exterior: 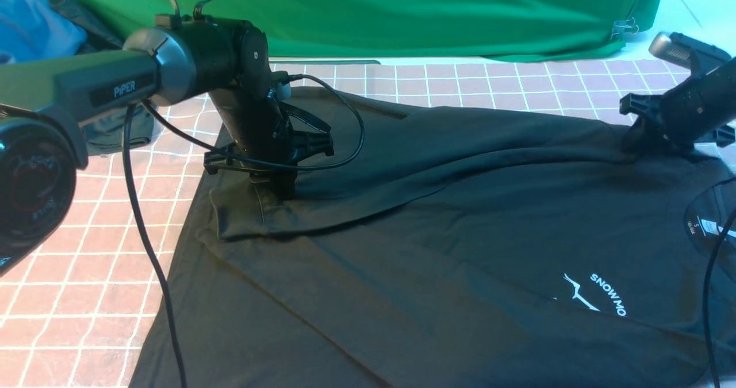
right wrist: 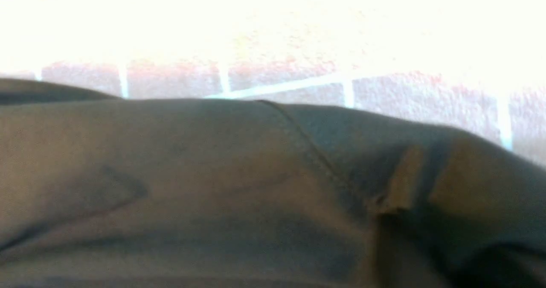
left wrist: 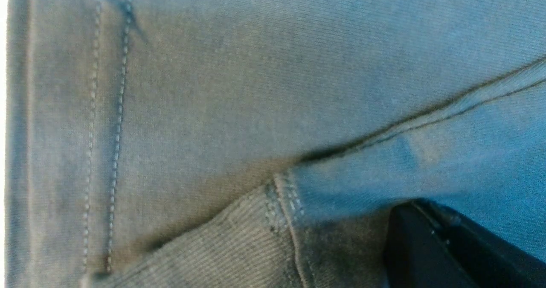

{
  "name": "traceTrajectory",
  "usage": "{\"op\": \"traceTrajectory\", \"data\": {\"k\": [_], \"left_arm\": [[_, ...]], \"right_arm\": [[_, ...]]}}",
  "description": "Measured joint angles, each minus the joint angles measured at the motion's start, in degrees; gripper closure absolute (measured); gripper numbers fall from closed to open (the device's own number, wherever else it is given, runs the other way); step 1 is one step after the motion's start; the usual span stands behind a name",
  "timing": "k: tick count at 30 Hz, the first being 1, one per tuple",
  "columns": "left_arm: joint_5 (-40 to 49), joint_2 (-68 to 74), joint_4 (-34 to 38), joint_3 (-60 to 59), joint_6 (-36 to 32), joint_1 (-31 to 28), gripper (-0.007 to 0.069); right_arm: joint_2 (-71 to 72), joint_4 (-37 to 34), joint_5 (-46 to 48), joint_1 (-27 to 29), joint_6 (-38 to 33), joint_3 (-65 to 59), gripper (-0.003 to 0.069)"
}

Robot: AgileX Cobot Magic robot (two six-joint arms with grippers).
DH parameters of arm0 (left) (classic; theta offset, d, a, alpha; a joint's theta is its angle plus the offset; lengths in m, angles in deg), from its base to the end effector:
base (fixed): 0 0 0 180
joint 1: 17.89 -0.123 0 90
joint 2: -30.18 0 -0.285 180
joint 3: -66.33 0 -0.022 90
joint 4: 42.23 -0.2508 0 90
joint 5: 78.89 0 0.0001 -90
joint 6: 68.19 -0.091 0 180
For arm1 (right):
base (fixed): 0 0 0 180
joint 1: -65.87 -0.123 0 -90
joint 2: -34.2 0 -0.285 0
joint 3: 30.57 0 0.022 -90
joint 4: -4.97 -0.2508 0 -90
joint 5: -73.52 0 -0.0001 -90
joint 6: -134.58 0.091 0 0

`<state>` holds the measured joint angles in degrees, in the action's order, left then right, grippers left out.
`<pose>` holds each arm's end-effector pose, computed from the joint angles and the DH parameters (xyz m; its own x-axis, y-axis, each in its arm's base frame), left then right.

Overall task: Fold a long-sleeved shirt over a pink coffee tablecloth.
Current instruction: 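Grasp the near edge of the shirt at its hem and shoulder corners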

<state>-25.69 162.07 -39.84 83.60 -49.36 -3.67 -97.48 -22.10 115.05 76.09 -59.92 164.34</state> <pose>0.4322 -0.1127 0.1618 -0.9762 -0.1097 -0.1870 -0.0914 0.9904 -0.1038 0.4575 -0.0545 0.1639 -0.8816 0.2675 -0.3888 0.1435 0.9368 0.3191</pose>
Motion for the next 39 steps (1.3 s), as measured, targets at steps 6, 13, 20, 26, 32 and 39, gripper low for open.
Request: {"op": "traceTrajectory", "data": {"k": [6, 13, 20, 26, 32, 39], "left_arm": [[0.1, 0.0, 0.0, 0.0, -0.1, 0.0, 0.061], [0.1, 0.0, 0.0, 0.0, -0.1, 0.0, 0.061], [0.1, 0.0, 0.0, 0.0, -0.2, 0.0, 0.061], [0.5, 0.0, 0.0, 0.5, -0.1, 0.0, 0.061], [-0.1, -2.6, -0.1, 0.4, -0.1, 0.0, 0.061], [0.1, -12.3, -0.1, 0.4, -0.1, 0.0, 0.061]], "right_arm": [[0.0, 0.8, 5.9, 1.6, -0.7, 5.2, 0.0599], [0.0, 3.1, 8.7, 2.9, -0.7, 8.1, 0.06], [0.0, 3.5, 8.7, 2.9, -2.4, 8.1, 0.0582], [0.0, 9.0, 8.3, 3.2, -2.6, 8.6, 0.0382], [1.1, 16.9, 13.4, 3.2, 1.1, 12.8, 0.0316], [7.6, 13.9, 19.7, 3.1, 2.0, 15.6, 0.0612]]}}
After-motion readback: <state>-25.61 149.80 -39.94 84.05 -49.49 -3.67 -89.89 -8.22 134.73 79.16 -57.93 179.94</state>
